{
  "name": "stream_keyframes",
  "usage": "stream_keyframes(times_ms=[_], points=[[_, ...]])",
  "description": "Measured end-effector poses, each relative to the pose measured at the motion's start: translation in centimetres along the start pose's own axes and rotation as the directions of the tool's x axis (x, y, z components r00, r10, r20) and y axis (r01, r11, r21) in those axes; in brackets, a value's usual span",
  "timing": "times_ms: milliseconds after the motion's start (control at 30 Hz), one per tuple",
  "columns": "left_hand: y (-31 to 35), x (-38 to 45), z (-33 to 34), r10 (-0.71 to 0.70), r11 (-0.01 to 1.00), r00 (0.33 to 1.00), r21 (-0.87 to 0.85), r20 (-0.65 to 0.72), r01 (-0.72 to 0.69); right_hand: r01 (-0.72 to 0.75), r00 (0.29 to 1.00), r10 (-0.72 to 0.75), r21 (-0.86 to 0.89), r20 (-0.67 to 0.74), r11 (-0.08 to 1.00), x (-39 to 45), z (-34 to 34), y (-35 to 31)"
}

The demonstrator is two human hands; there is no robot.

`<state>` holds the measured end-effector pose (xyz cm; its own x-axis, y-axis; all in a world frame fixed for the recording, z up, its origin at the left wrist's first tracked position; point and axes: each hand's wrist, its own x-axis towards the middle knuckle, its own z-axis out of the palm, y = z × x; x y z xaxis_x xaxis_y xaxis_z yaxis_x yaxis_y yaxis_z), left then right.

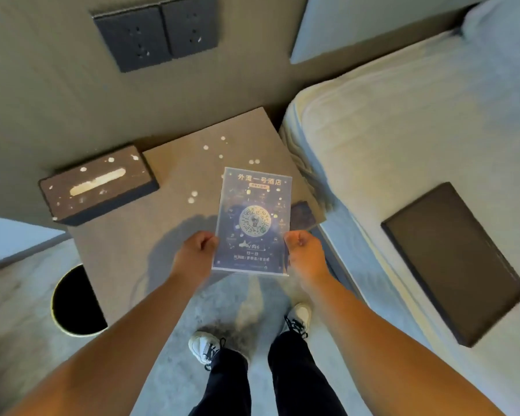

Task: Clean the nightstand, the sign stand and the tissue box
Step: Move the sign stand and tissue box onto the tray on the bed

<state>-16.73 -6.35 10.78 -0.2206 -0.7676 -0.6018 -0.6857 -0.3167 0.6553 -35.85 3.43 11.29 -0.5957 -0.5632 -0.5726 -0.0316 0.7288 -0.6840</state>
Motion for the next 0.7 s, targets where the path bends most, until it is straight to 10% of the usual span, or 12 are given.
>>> stream_keyframes(times_ms=[433, 700], points=[[17.5, -0.8, 22.8, 0.330, 0.874, 0.892, 0.257, 0.309, -0.412, -0.233, 0.919, 0.307, 0.289, -0.246, 0.928, 2.6, -23.3, 10.8], [24.1, 0.4, 33.9, 0.280, 0.819, 0.848, 0.349, 0.450, -0.455, -0.247, 0.848, 0.439, 0.511, -0.298, 0.824, 5.5, -31.5, 16.9]])
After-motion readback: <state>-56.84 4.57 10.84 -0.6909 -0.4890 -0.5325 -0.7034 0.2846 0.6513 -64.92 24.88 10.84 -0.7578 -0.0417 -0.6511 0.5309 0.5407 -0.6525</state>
